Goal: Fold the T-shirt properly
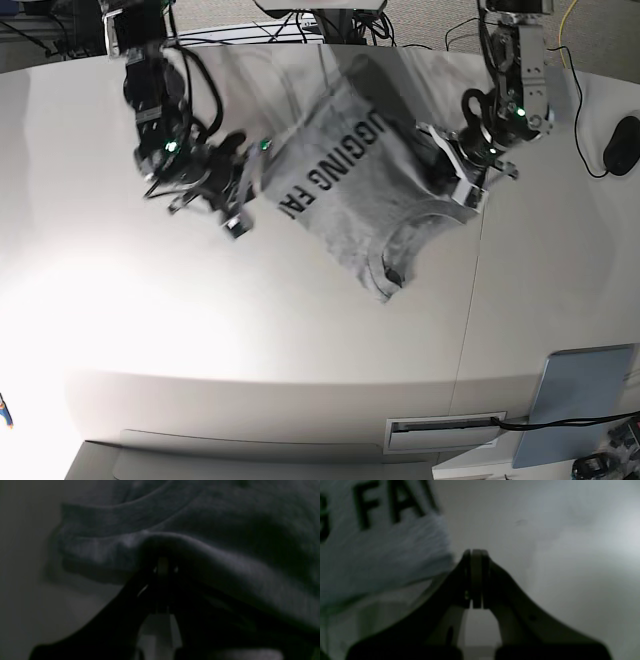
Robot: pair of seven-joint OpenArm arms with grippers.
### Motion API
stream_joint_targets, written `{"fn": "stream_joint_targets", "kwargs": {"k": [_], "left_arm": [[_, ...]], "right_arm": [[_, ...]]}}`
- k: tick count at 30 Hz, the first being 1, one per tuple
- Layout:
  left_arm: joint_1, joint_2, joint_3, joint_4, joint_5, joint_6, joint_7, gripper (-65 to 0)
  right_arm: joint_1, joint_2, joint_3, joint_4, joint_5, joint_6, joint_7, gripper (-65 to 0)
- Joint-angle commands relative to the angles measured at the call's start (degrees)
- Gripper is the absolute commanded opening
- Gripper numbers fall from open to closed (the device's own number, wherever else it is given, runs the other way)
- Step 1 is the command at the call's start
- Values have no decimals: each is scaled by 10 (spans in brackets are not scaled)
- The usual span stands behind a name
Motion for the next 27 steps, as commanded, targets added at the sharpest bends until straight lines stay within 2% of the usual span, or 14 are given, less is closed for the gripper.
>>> {"fn": "stream_joint_targets", "kwargs": {"k": [1, 6, 10, 16, 18, 22, 24, 27], "left_arm": [[-12, -8, -2, 8, -3, 6, -12, -650], [-20, -22, -2, 10, -27, 5, -11, -650], [-3, -42, -2, 34, -82, 6, -9, -650], [58, -63, -24, 113, -104, 11, -9, -650], [88, -63, -49, 142, -115, 11, -9, -650], [154, -63, -115, 180, -187, 3, -9, -650], [186, -63, -145, 188, -196, -10, -9, -650], [238, -63, -177, 188, -202, -10, -9, -650]], "right_arm": [[-6, 0, -10, 21, 3, 0, 10, -650], [-43, 0, -49, 69, 2, -34, 13, -650], [-69, 0, -25, 108, 1, -50, 13, -650], [-129, 1, 93, 167, 7, -56, 15, -650], [-156, 1, 141, 193, 13, -56, 15, -650], [-210, 1, 234, 233, 32, -56, 15, -650], [-235, 0, 276, 243, 46, -56, 14, -650], [-270, 0, 332, 251, 77, -55, 0, -650]]}}
